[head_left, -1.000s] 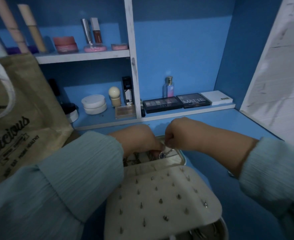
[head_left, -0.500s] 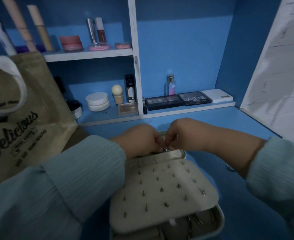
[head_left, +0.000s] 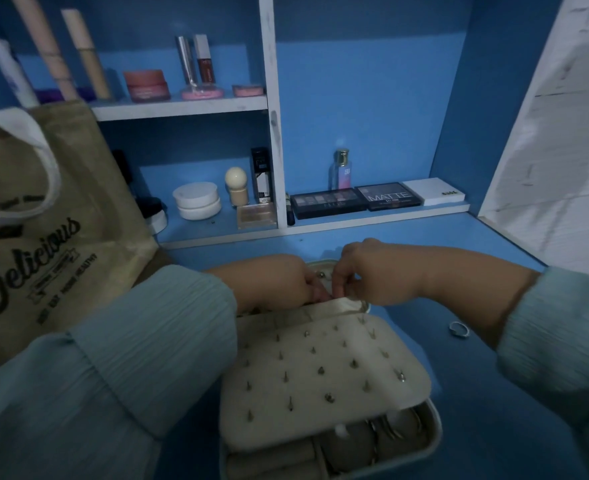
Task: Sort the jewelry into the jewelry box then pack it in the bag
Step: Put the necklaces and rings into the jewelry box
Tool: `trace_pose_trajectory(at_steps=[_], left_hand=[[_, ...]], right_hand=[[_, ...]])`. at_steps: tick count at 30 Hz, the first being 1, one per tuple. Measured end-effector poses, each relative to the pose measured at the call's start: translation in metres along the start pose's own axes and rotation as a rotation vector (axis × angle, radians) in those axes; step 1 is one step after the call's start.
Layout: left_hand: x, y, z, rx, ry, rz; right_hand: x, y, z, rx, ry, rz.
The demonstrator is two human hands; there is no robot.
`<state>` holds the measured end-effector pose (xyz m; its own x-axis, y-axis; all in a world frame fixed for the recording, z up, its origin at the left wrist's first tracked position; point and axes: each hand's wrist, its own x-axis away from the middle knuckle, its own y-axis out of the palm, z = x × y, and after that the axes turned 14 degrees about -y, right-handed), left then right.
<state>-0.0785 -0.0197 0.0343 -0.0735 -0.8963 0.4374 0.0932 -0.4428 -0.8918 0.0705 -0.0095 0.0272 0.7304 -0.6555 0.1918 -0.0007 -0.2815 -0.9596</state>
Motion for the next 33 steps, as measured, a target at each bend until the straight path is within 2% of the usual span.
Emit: trace_pose_trajectory(at_steps=[5,9,13,16,19,22,27,33], left_hand=[[0.017,-0.001,-0.009,0.003,0.024,0.007],[0.039,-0.001,-0.016,0.022,0.021,0.020],[0.063,-0.001,-0.023,0.002,0.039,0.008],[0.084,0.000,-0.024,-0.048,0.038,-0.051],[0.101,0.004,-0.023,-0.059,0.028,-0.095],[0.110,0.012,-0.021,-0.096,0.005,-0.072],[0.117,0.023,-0.018,-0.217,-0.005,0.056],[0.124,0.009,-0.024,-0.222,0.071,0.125]], right_hand=[[0.014,-0.005,-0.005,-0.058,-0.021,0.039],[0.034,-0.015,-0.013,-0.130,-0.014,0.000],[0.056,-0.026,-0.031,-0.232,0.043,-0.126],[0.070,-0.030,-0.046,-0.222,0.081,-0.240],[0.078,-0.027,-0.055,-0.161,0.072,-0.281],[0.083,-0.023,-0.059,-0.097,0.087,-0.270],[0.087,-0.016,-0.067,0.025,0.089,-0.222],[0.092,-0.030,-0.074,0.063,0.056,-0.139]])
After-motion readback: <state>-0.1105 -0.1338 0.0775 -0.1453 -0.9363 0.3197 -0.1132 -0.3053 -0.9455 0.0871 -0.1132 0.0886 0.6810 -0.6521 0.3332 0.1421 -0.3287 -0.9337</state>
